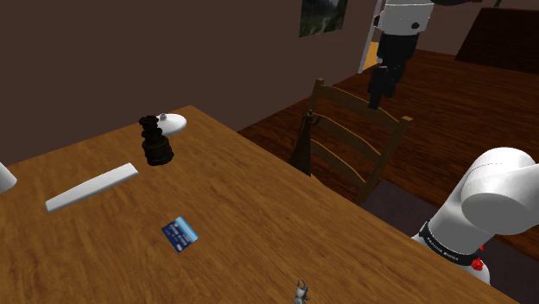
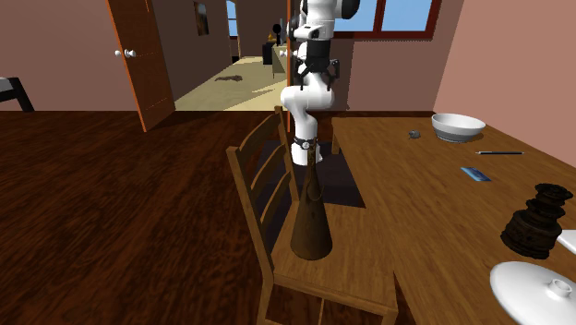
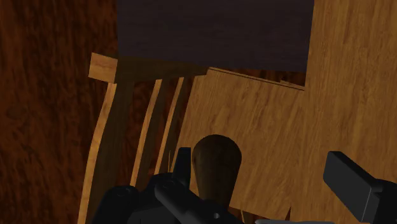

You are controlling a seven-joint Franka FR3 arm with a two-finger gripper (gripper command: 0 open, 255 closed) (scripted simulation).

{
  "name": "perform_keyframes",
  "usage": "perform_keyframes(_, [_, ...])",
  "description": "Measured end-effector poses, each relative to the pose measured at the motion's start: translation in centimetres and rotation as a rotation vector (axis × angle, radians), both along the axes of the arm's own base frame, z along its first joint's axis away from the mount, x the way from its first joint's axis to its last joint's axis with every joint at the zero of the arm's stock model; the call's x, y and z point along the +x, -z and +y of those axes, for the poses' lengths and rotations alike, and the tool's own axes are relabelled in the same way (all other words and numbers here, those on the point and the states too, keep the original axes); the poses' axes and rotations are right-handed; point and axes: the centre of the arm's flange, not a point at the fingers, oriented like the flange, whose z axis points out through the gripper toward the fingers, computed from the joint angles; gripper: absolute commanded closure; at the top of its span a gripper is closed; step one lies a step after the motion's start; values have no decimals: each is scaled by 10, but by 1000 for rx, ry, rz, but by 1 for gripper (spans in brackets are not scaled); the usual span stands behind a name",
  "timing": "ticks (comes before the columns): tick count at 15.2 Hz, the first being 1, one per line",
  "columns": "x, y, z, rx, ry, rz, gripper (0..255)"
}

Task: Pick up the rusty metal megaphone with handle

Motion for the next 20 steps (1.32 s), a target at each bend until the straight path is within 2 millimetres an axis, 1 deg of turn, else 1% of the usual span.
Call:
perform_keyframes(1, [0, 0, 0, 0, 0, 0, 0])
perform_keyframes(2, [6, 2, 0, 0, -3, -1, 0])
perform_keyframes(4, [22, 12, -4, 2, -15, -4, 0])
perform_keyframes(6, [44, 24, -4, 3, -28, -8, 0])
perform_keyframes(9, [82, 35, -10, 6, -49, -16, 0])
perform_keyframes(12, [114, 52, -11, 8, -71, -23, 0])
perform_keyframes(13, [127, 59, -11, 9, -78, -24, 0])
perform_keyframes(14, [135, 68, -13, 10, -85, -27, 0])
perform_keyframes(15, [149, 71, -14, 11, -93, -29, 0])
perform_keyframes(16, [159, 74, -12, 12, -100, -32, 0])
perform_keyframes(19, [197, 93, -11, 14, -121, -40, 0])
perform_keyframes(20, [203, 95, -12, 15, -126, -40, 0])
